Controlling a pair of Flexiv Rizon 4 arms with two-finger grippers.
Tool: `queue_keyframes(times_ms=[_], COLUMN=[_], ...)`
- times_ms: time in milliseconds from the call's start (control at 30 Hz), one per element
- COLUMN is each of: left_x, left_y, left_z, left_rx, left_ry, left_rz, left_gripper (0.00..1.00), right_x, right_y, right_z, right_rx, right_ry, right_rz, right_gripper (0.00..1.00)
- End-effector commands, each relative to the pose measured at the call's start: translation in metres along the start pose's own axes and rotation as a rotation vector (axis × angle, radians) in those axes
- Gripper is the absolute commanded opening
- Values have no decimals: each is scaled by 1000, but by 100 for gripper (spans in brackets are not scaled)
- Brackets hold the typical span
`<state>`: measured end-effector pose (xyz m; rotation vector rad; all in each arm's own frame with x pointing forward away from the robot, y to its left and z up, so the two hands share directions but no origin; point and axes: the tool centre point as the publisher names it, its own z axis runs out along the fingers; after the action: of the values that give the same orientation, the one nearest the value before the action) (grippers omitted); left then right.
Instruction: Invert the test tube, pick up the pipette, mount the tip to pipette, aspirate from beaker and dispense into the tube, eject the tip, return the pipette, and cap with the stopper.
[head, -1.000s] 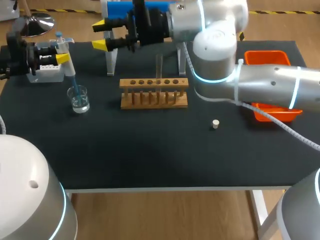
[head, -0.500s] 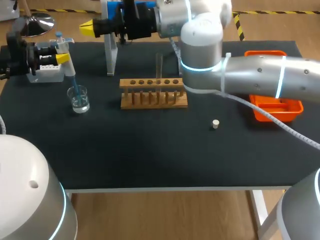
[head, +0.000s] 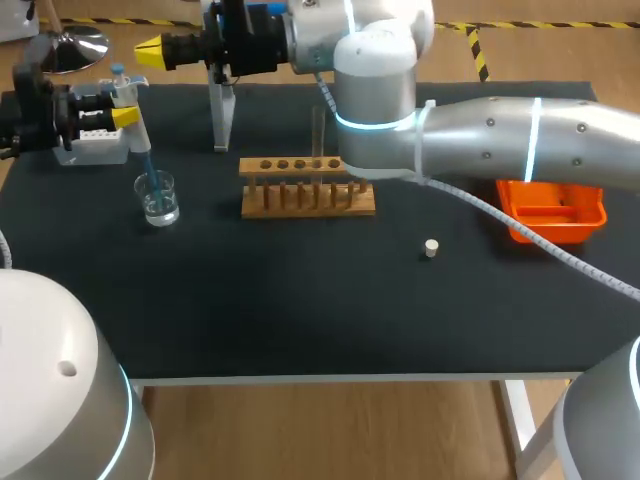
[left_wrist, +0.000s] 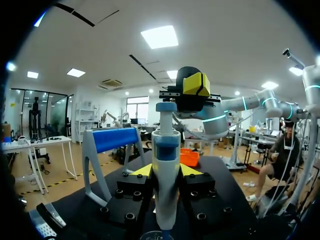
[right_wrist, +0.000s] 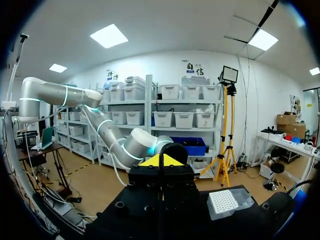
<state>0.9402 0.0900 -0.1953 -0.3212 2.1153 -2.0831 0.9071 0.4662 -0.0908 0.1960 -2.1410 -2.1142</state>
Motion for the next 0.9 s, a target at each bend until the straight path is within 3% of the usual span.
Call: queue_keyframes(times_ms=[33,367,900], left_x=[-1,-1,-1], left_y=[1,1,1], left_z=[-1,-1,-1], left_rx=[2,2,2], left_ry=[4,4,4], left_rz=[1,1,1], left_gripper=[0,0,0], right_x=[-10,-23,-34], right_y=[-6,-17,-14], right_z=[14,30,43], right_rx=[-7,15,34], right_ry=[6,1,-5], right_rz=[0,2,23], right_gripper=[0,0,0])
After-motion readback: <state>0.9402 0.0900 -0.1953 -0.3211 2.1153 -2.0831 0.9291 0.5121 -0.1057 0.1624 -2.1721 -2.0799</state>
